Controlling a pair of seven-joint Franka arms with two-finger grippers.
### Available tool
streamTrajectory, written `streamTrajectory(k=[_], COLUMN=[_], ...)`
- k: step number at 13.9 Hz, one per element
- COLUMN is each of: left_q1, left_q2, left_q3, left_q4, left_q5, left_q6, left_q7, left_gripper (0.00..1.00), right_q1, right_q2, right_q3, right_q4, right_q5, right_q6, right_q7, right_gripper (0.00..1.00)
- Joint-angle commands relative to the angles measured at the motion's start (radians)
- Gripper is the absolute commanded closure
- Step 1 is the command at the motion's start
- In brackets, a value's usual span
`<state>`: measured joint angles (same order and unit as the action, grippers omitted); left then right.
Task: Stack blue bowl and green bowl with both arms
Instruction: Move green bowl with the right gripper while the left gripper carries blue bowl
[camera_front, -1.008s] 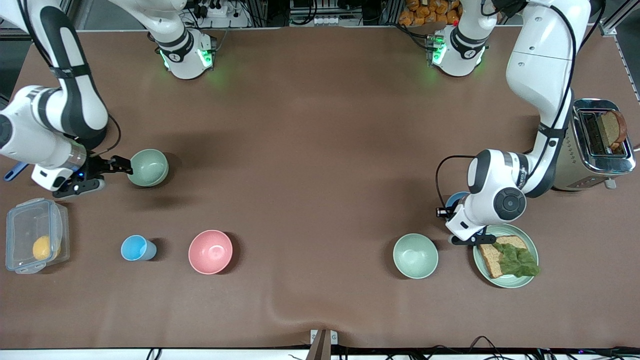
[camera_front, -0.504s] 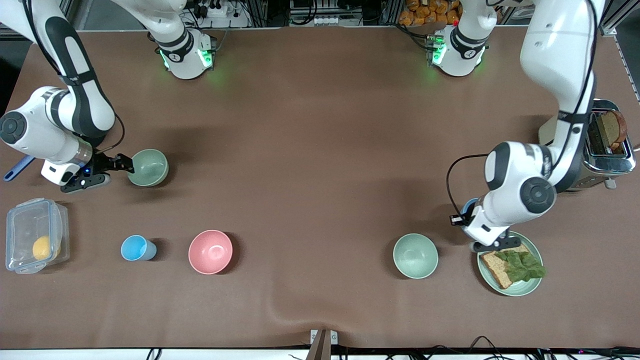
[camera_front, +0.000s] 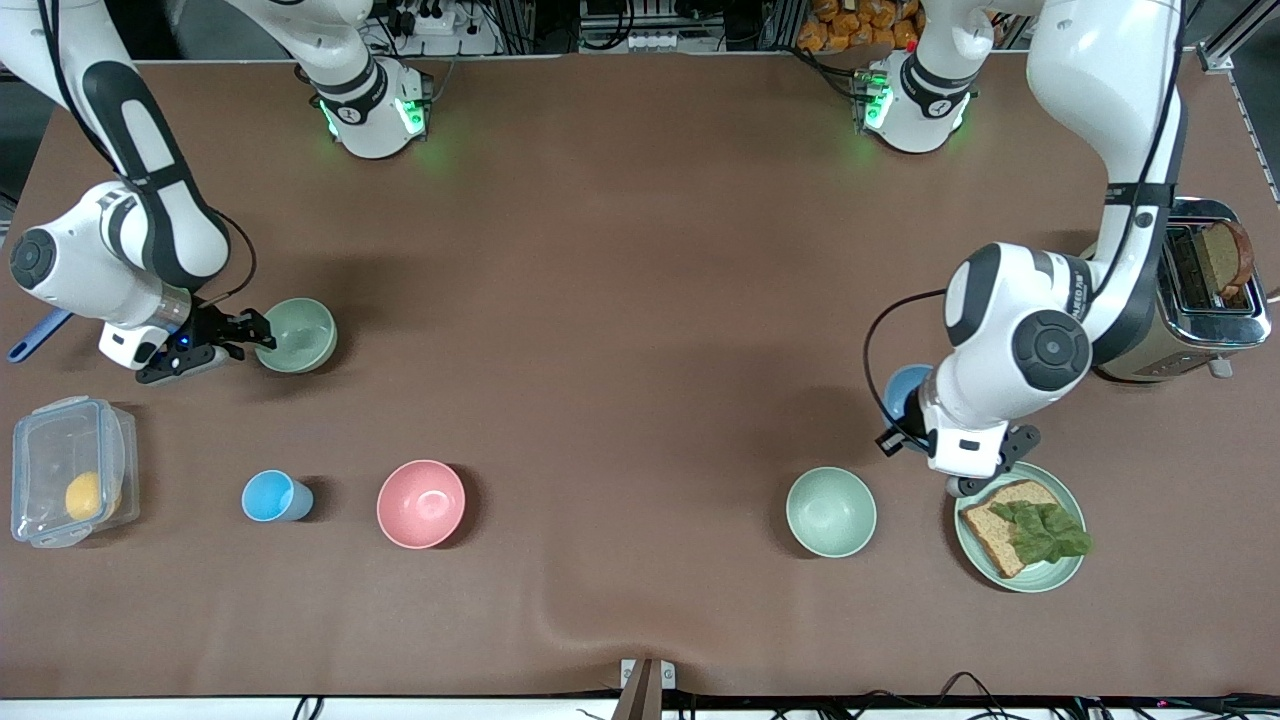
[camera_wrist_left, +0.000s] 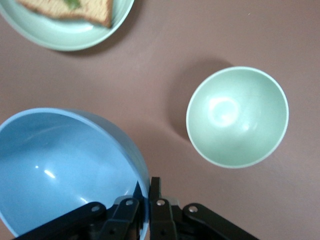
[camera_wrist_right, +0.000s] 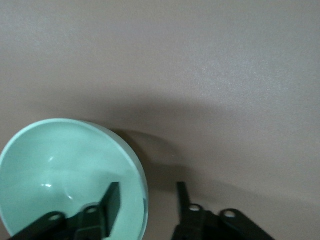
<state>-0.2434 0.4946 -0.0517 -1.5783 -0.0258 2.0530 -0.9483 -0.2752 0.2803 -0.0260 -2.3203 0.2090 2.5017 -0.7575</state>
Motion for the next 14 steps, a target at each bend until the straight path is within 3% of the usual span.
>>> streamTrajectory(k=[1,3,4,9,14], left_q1=[-0.043,-0.089,-0.103,-0.14,-0.143], left_q2=[-0.008,-0.008,-0.008,-0.028,-0.07], left_q3=[0.003,0.004,0.004,-0.031,-0.091], left_q4=[0.067,0.069,0.069,0.11,0.13], left_q5=[-0.043,-0.08,-0.08,-0.171,-0.166], left_q6=[-0.094,-0.094,-0.094,-0.094,-0.093], left_q7=[-0.143,-0.275,-0.346,-0.553,-0.647], left_gripper=[1.0,1.0,1.0,1.0,1.0], right_q1=[-0.016,-0.01,-0.007,0.03,0.148], right_q2=[0.003,0.004,0.002,-0.071,-0.168], right_q3=[0.014,0.014,0.014,0.018,0.018], right_q4=[-0.008,-0.008,-0.008,-0.002,-0.002], right_q5=[0.032,0.032,0.032,0.032,0.032], right_q6=[0.022,0.02,0.019,-0.072,-0.161], right_q7=[-0.036,-0.036,-0.036,-0.007,0.231], right_gripper=[0.73,0.96,1.0,1.0,1.0])
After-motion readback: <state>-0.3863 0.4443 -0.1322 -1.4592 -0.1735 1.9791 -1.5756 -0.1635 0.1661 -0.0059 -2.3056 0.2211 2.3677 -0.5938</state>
